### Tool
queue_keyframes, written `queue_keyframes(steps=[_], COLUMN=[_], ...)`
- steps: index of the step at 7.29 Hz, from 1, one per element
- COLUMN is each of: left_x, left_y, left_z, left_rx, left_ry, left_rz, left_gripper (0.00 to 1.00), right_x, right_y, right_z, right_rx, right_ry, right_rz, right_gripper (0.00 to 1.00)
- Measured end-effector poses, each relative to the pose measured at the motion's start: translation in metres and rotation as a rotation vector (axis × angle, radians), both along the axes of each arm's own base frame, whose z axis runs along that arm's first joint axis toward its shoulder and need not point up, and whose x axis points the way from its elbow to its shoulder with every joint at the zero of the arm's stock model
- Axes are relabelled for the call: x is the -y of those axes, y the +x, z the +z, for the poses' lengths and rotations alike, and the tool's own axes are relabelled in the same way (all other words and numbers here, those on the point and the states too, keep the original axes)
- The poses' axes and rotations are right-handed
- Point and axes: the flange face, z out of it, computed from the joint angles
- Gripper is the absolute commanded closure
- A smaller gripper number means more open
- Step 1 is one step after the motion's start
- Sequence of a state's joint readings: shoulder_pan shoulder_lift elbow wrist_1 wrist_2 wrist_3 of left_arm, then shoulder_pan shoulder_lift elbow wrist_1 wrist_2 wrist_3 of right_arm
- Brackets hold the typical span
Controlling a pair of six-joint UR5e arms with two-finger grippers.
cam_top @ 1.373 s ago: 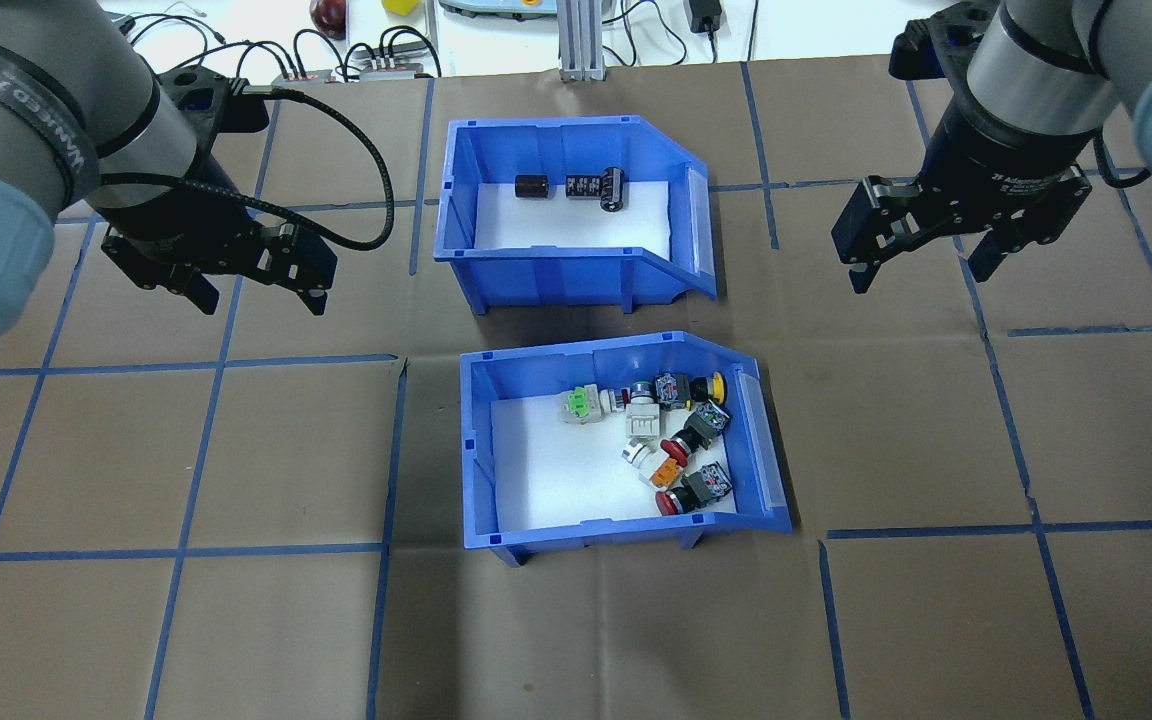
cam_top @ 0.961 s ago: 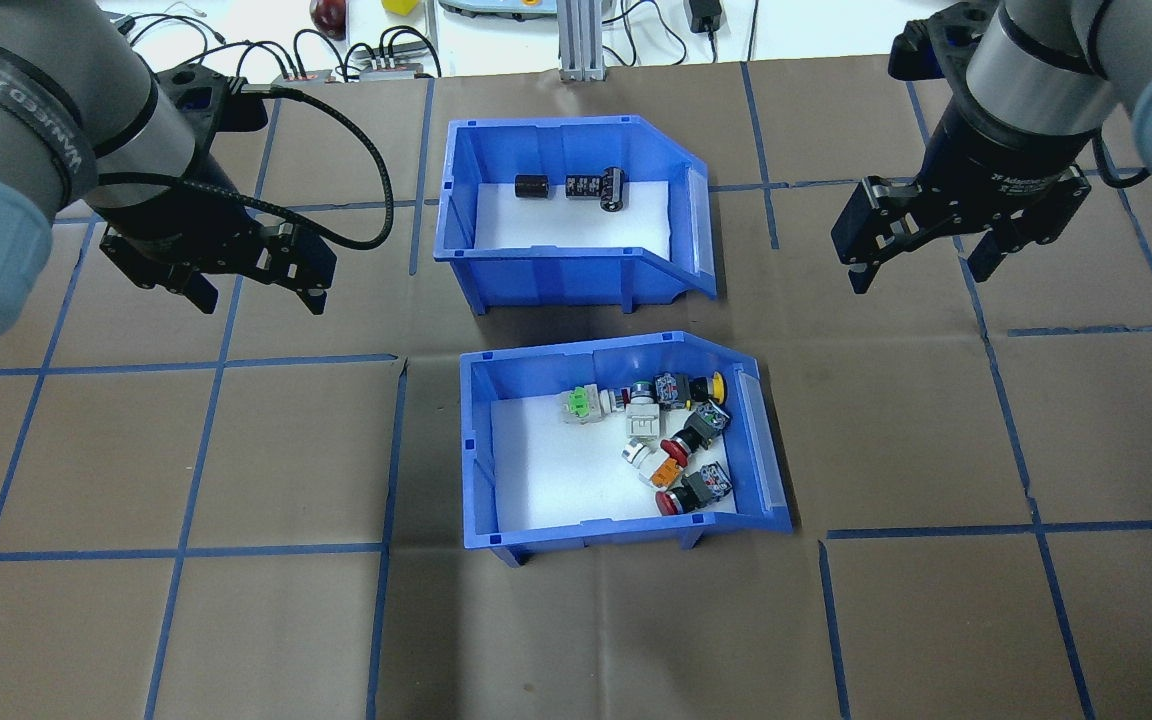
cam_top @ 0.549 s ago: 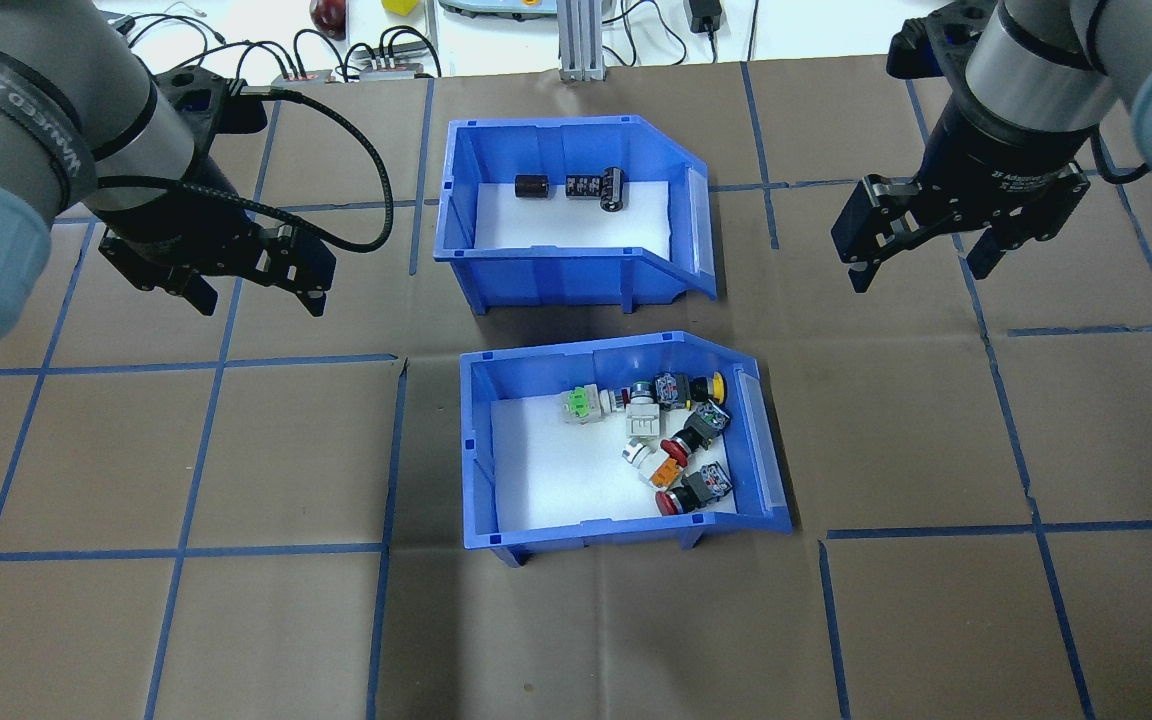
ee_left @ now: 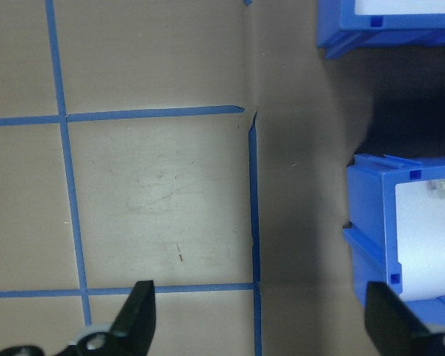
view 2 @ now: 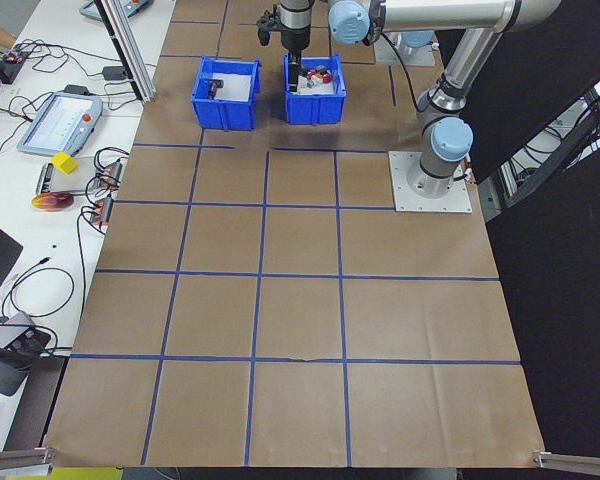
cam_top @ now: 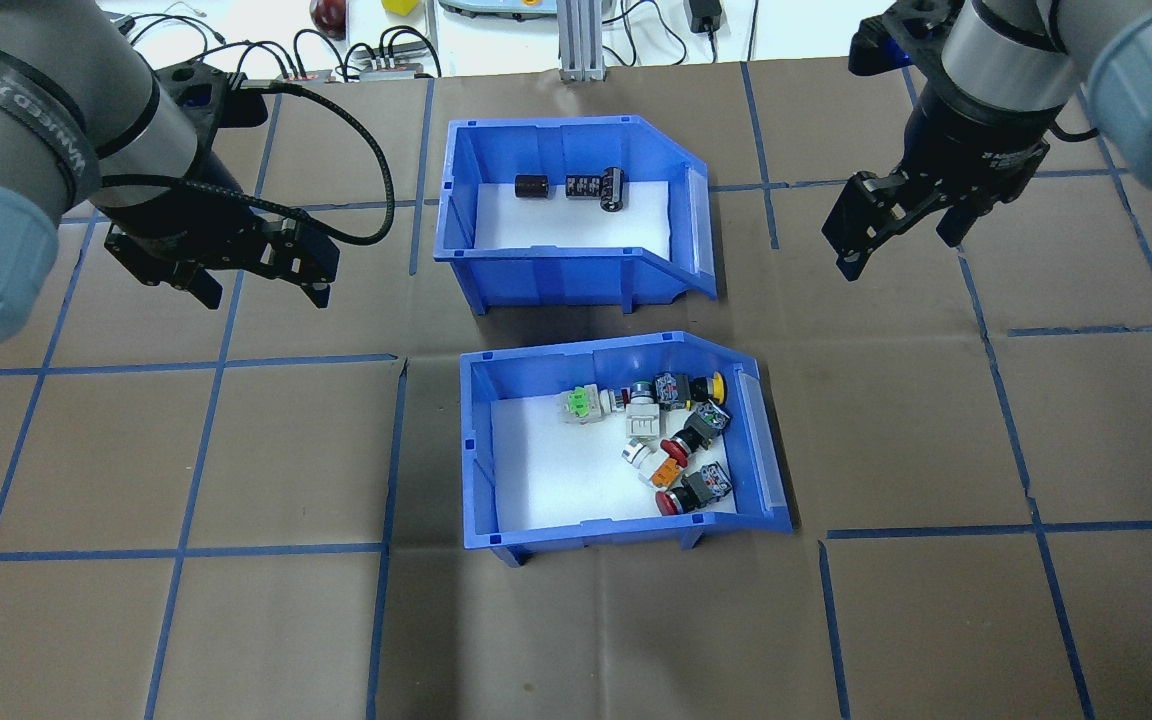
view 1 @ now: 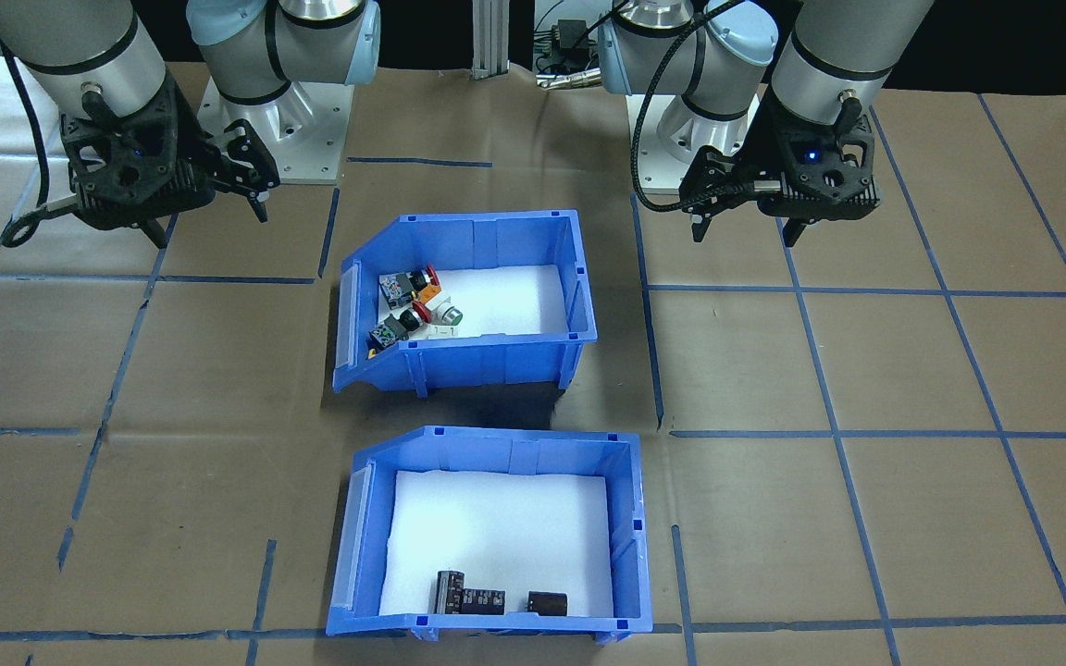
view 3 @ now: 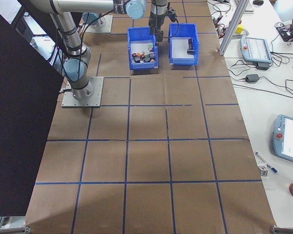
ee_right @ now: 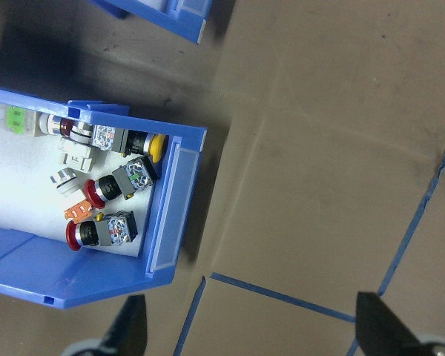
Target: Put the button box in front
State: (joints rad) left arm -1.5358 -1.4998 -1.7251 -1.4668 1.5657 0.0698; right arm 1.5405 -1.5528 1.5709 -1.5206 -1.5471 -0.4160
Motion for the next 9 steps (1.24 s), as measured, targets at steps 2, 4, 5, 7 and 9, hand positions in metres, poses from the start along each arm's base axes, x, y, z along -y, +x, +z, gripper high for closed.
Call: queue_keyframes(steps=[2,4,5,7,9], left_x=[0.017,0.007,-0.006,-0.042,-0.085], left_y=[-0.008,-0.037,-0.067,-0.136,-0.186], left_z=[-0.063,-0.108,-0.113,-0.116,-0.123], left_rx=[0.000,0.008,0.017,0.035,0.057], left_ry=[0.042,0.098,0.103,0.101,0.102], left_rz=[-0.004,0.064,0.176,0.414,0.671], left_gripper=[0.01,0.01,0.01,0.02,0.07], right_x=[0.053,0.112,0.135,0.161,0.171], right_y=[0.021,0.087,0.126,0.199,0.235], right_z=[-0.006,-0.003,-0.006,-0.024,-0.043], right_rx=[0.007,-0.016,-0.031,-0.034,-0.023], right_ry=[-0.016,-0.073,-0.093,-0.107,-0.108], right_rz=[0.191,0.404,0.491,0.684,0.792], right_gripper=[0.00,0.00,0.00,0.00,0.00])
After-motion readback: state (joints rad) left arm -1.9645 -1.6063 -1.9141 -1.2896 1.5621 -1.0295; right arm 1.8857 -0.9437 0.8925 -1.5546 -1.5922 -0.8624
